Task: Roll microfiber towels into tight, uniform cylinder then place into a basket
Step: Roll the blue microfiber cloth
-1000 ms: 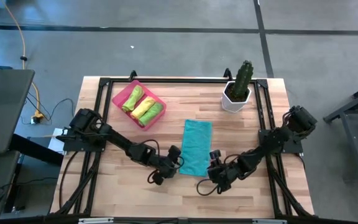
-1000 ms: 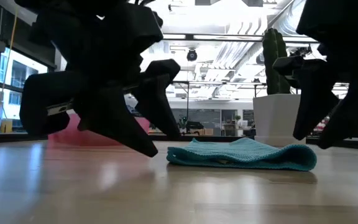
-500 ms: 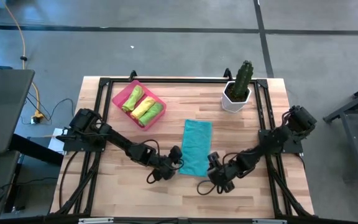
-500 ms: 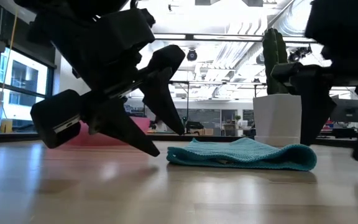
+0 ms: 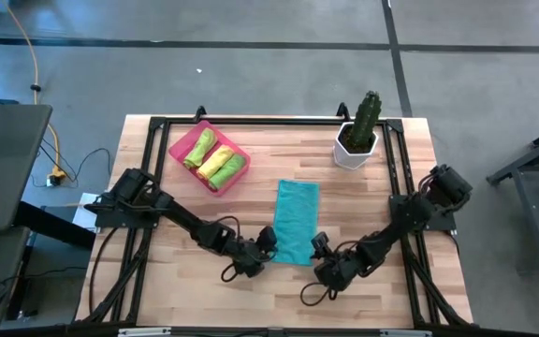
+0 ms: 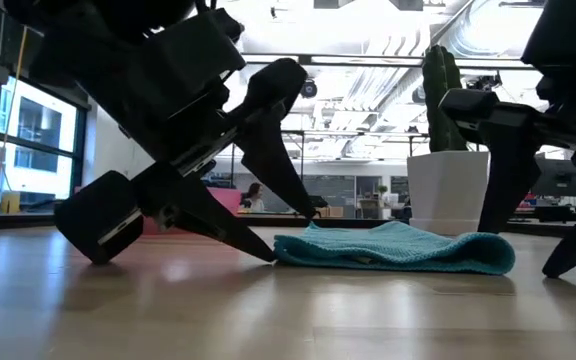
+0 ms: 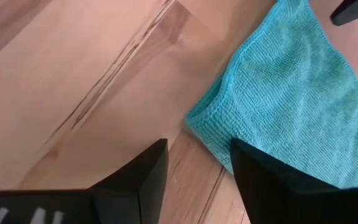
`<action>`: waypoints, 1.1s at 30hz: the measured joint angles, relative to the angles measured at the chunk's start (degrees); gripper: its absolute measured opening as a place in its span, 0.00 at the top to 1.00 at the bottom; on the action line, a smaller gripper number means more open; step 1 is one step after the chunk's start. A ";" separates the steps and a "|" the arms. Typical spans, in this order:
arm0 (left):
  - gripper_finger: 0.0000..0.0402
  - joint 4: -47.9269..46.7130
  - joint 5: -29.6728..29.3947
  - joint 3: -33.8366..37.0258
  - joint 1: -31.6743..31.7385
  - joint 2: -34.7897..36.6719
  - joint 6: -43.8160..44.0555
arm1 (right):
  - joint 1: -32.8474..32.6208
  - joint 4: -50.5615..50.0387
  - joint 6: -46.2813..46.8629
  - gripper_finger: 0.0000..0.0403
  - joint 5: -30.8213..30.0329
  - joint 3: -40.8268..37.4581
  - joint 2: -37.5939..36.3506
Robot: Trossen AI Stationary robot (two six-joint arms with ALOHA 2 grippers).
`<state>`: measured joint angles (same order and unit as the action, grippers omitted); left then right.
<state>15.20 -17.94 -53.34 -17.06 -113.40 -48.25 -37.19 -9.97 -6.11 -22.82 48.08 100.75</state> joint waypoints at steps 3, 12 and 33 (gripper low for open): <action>0.53 -0.02 0.96 0.04 0.05 -0.04 1.33 | -0.59 0.32 1.46 0.60 -1.09 -0.09 0.07; 0.67 -0.53 2.15 0.11 0.23 -0.18 6.28 | -0.87 0.28 8.91 0.60 -1.89 -0.16 0.13; 0.98 0.68 5.52 0.24 1.06 -0.59 24.80 | -5.27 -2.96 16.36 0.60 -11.72 -0.22 -1.73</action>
<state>15.89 -12.42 -53.10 -16.00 -114.00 -23.45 -42.46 -12.93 10.26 -34.54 47.86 99.02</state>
